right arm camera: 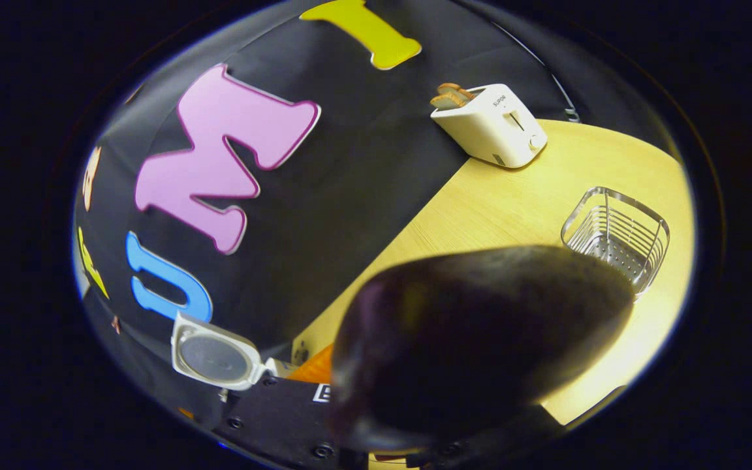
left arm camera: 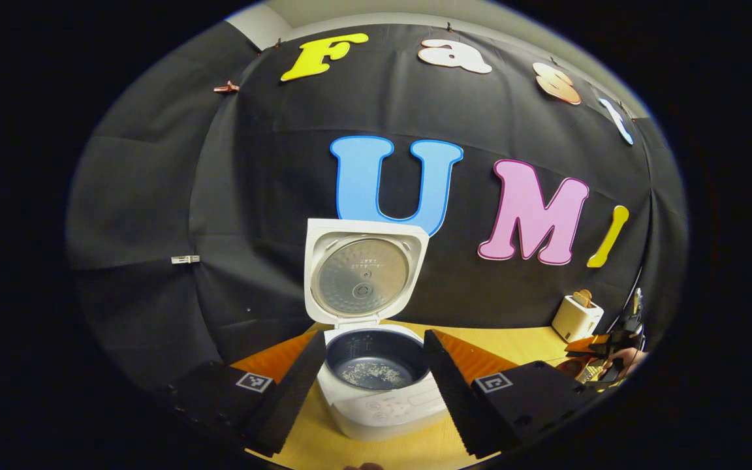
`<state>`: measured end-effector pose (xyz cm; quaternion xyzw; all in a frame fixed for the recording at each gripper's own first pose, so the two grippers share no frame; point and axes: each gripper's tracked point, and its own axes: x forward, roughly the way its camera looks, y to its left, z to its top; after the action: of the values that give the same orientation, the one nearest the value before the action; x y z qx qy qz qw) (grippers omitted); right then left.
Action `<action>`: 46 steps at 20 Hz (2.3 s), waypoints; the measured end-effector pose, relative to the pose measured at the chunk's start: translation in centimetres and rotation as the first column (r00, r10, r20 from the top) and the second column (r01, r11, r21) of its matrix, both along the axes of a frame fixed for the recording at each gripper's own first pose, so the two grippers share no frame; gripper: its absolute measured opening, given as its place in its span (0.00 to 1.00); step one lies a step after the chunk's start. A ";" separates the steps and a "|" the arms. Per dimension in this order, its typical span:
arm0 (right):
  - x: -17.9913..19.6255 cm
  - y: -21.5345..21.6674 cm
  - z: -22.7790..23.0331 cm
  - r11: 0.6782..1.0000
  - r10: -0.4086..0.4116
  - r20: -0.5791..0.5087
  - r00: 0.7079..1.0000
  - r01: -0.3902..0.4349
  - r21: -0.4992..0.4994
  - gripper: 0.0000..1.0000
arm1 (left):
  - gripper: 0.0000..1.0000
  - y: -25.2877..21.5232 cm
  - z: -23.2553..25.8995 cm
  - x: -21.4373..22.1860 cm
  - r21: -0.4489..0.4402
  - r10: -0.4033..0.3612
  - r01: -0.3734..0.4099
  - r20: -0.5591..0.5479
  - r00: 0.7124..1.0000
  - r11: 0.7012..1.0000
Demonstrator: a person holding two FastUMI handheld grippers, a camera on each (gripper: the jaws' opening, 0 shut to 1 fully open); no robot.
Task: Close the left gripper, press the button to open the rice cooker; take a wooden spoon from the chopstick holder with the right hand, scoop a spoonful of rice and pour it into the rice cooker, then put the wooden spoon back into the chopstick holder.
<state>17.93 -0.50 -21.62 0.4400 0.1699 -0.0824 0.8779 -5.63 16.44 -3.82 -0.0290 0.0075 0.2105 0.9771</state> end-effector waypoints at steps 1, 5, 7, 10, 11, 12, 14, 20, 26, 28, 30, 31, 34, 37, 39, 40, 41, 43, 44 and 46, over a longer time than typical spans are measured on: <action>0.2 0.0 0.9 1.000 -0.008 0.011 1.000 0.008 0.030 0.14 | 0.96 -0.1 -0.1 -0.1 0.002 0.003 -0.003 0.002 1.000 1.000; 2.0 2.4 4.9 0.995 0.003 0.050 0.999 -0.008 0.099 0.14 | 0.96 -0.3 -0.1 -0.2 0.029 0.004 -0.004 0.004 1.000 1.000; 3.5 5.0 7.4 0.993 0.035 0.084 0.996 -0.044 0.113 0.14 | 0.96 -0.5 -0.2 -0.5 0.044 0.002 -0.002 0.004 1.000 0.999; 6.2 9.5 10.4 0.986 0.088 0.128 0.988 -0.104 0.127 0.14 | 0.94 -0.5 -0.3 -1.0 0.068 0.001 -0.001 -0.001 1.000 0.998; 7.0 11.2 11.3 0.984 0.106 0.138 0.985 -0.124 0.130 0.14 | 0.94 -0.5 -0.5 -1.1 0.076 0.000 0.000 -0.002 1.000 0.997; 7.9 12.9 11.8 0.981 0.125 0.144 0.982 -0.144 0.132 0.14 | 0.96 -0.5 -0.6 -1.2 0.080 -0.001 0.001 -0.004 1.000 0.997; 9.7 16.5 12.4 0.973 0.160 0.150 0.976 -0.181 0.140 0.14 | 0.96 -0.4 -0.7 -1.6 0.085 -0.002 0.003 -0.005 1.000 0.996; 12.8 26.4 11.8 0.951 0.278 0.140 0.950 -0.293 0.097 0.15 | 0.96 0.5 -1.4 -2.4 0.046 0.012 -0.012 0.008 1.000 0.999; 14.9 33.4 9.1 0.922 0.386 0.108 0.916 -0.379 -0.080 0.15 | 0.96 2.0 -2.2 -3.7 -0.005 0.044 -0.043 0.030 0.999 0.999; 15.6 35.3 8.4 0.907 0.413 0.092 0.906 -0.400 -0.134 0.15 | 0.96 2.6 -2.7 -4.3 -0.023 0.060 -0.059 0.032 0.998 0.998; 16.3 37.2 7.6 0.878 0.447 0.071 0.892 -0.422 -0.224 0.15 | 0.96 3.1 -3.3 -5.0 -0.037 0.076 -0.075 0.024 0.997 0.996; 16.4 38.0 7.3 0.859 0.465 0.058 0.884 -0.434 -0.271 0.15 | 0.95 3.3 -3.5 -5.3 -0.030 0.081 -0.080 0.020 0.997 0.996; 16.3 39.8 6.1 0.785 0.512 0.013 0.859 -0.461 -0.414 0.15 | 0.90 3.4 -3.3 -5.4 -0.025 0.078 -0.077 0.022 0.997 0.997; 16.5 40.8 5.5 0.731 0.536 -0.016 0.844 -0.474 -0.491 0.15 | 0.95 3.3 -3.1 -5.6 -0.012 0.078 -0.078 0.023 0.997 0.997; 16.6 41.0 4.9 0.677 0.552 -0.044 0.833 -0.478 -0.559 0.15 | 0.95 3.5 -3.2 -5.7 -0.009 0.077 -0.076 0.022 0.997 0.997; 16.5 41.1 4.8 0.652 0.560 -0.056 0.826 -0.482 -0.585 0.15 | 0.95 3.7 -3.2 -5.6 -0.012 0.078 -0.078 0.023 0.997 0.997; 16.5 41.3 4.7 0.626 0.571 -0.066 0.818 -0.486 -0.610 0.15 | 0.95 3.8 -3.2 -5.7 -0.015 0.080 -0.080 0.024 0.996 0.997; 16.4 41.7 4.7 0.565 0.593 -0.080 0.801 -0.485 -0.667 0.15 | 0.95 3.9 -3.3 -5.7 -0.019 0.080 -0.080 0.023 0.997 0.997; 16.3 42.0 4.6 0.529 0.604 -0.090 0.792 -0.482 -0.699 0.15 | 0.94 3.9 -3.3 -5.8 -0.019 0.080 -0.079 0.021 0.997 0.997; 16.0 42.7 4.4 0.432 0.639 -0.117 0.760 -0.480 -0.764 0.15 | 0.95 4.0 -3.4 -5.8 -0.020 0.081 -0.080 0.020 0.997 0.997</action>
<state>33.96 42.16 -17.18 -0.0443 0.1711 0.1944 0.9649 -11.45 20.45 -7.18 -0.0411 -0.0020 0.2493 0.9675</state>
